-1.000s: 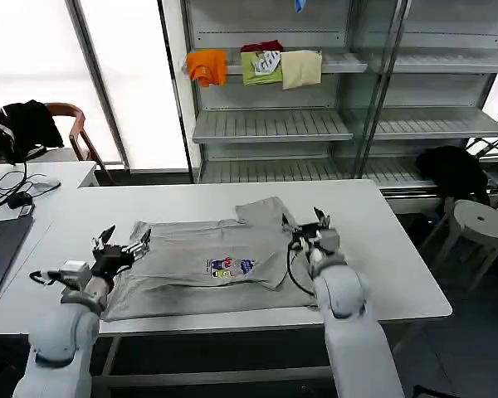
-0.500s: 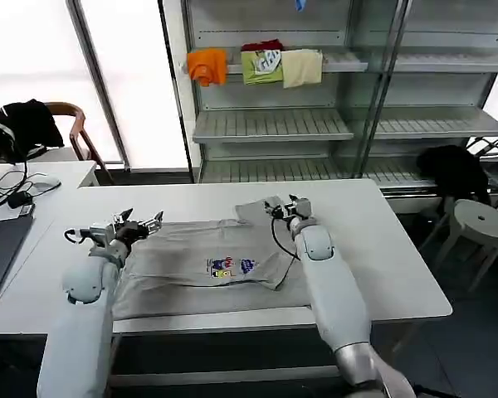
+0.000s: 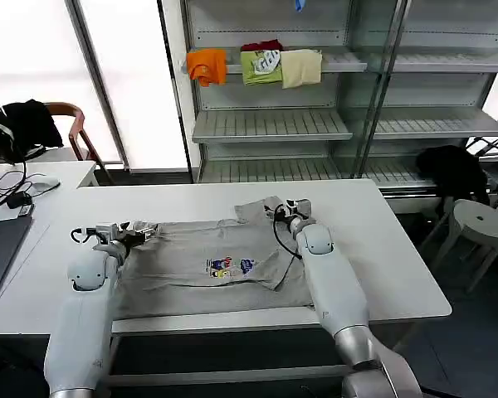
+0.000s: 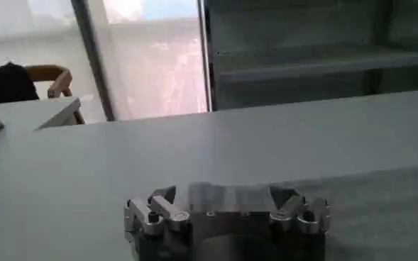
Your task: Fold and organize the clothes.
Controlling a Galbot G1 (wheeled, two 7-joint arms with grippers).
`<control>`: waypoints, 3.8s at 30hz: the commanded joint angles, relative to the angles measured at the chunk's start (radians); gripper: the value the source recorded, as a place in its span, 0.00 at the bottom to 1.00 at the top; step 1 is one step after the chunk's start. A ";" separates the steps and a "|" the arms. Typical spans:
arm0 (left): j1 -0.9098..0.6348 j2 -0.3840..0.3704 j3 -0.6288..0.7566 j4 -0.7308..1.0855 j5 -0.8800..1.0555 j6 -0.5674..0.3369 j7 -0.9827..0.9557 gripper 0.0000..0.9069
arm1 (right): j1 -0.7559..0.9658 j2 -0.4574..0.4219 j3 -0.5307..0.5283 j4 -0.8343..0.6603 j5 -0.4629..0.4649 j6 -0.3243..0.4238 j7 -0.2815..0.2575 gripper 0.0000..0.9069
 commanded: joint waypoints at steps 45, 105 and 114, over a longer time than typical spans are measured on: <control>0.068 0.029 -0.009 -0.195 -0.260 0.014 -0.009 0.00 | -0.178 0.049 -0.039 0.449 0.026 -0.085 0.026 0.00; 0.622 0.100 -0.184 -0.574 -0.415 -0.098 0.085 1.00 | -0.872 -0.137 0.080 1.131 -0.093 -0.159 0.060 1.00; 0.670 0.004 -0.169 -0.658 -0.360 -0.101 -0.154 1.00 | -0.831 -0.155 0.246 1.224 0.299 -0.127 0.118 1.00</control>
